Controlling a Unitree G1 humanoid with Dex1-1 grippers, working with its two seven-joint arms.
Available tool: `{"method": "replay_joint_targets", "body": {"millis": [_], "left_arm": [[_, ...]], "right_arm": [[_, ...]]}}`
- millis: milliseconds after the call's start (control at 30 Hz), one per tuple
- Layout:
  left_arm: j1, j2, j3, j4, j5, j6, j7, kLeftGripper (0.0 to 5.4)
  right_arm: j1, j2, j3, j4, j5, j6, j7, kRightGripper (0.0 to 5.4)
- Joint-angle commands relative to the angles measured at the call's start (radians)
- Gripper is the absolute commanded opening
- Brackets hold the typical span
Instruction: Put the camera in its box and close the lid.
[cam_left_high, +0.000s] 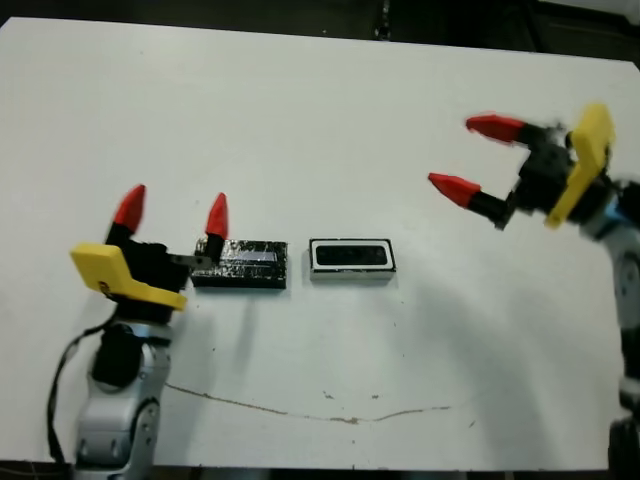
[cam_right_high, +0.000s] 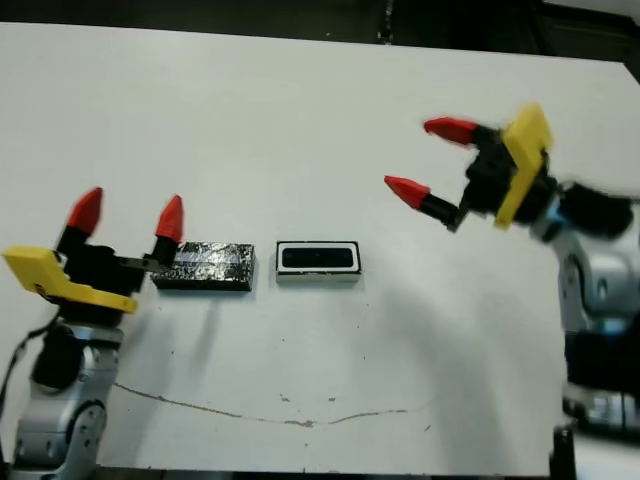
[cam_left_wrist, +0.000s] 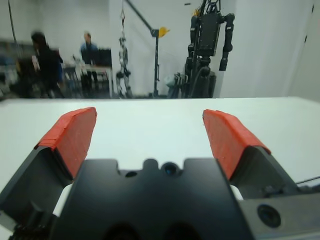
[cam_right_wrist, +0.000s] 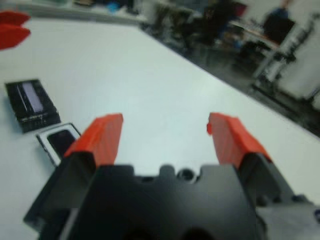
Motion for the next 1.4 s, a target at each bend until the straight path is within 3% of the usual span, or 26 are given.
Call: {"method": "replay_joint_targets", "body": {"millis": [33,167,333,533,700,867,967,1067,1267,1400], "left_arm": [[-0.032,0.092,0.024,-0.026,-0.007,0.035,-0.068,5.4],[-0.074,0.198,0.049,-0.047,-0.071,0.114,-0.168,5.4],[-0.147,0.356,0.069,-0.032,-0.143,0.19,-0.341,5.4],[-0.262,0.522,0.056,0.054,-0.206,0.228,-0.579,5.4],[-0.373,0.592,0.002,0.172,-0.268,0.301,-0.782,5.4],[-0.54,0.664,-0.134,0.399,-0.255,0.312,-1.134,5.4],[-0.583,0.656,-0.167,0.497,-0.241,0.252,-1.263,5.4],[-0.601,0.649,-0.181,0.552,-0.215,0.184,-1.331,5.4],[-0.645,0.636,-0.239,0.582,-0.177,0.183,-1.414,5.4],[-0.648,0.577,-0.259,0.663,-0.168,0.115,-1.449,5.4]], "right_arm": [[0.175,0.068,-0.035,-0.118,0.006,-0.042,-0.115,3.8],[0.306,0.145,-0.056,-0.177,0.028,-0.141,-0.183,3.18],[0.377,0.191,-0.063,-0.178,0.062,-0.206,-0.22,2.46],[0.396,0.206,-0.047,-0.175,0.076,-0.217,-0.257,1.53],[0.398,0.204,-0.032,-0.179,0.077,-0.215,-0.276,0.8],[0.399,0.198,-0.017,-0.185,0.069,-0.217,-0.298,0.01],[0.399,0.194,-0.007,-0.19,0.069,-0.204,-0.309,0.01],[0.404,0.195,0.007,-0.21,0.054,-0.195,-0.337,0.01],[0.409,0.193,0.009,-0.223,0.075,-0.177,-0.354,0.01],[0.406,0.181,0.005,-0.216,0.079,-0.184,-0.343,0.01]]}}
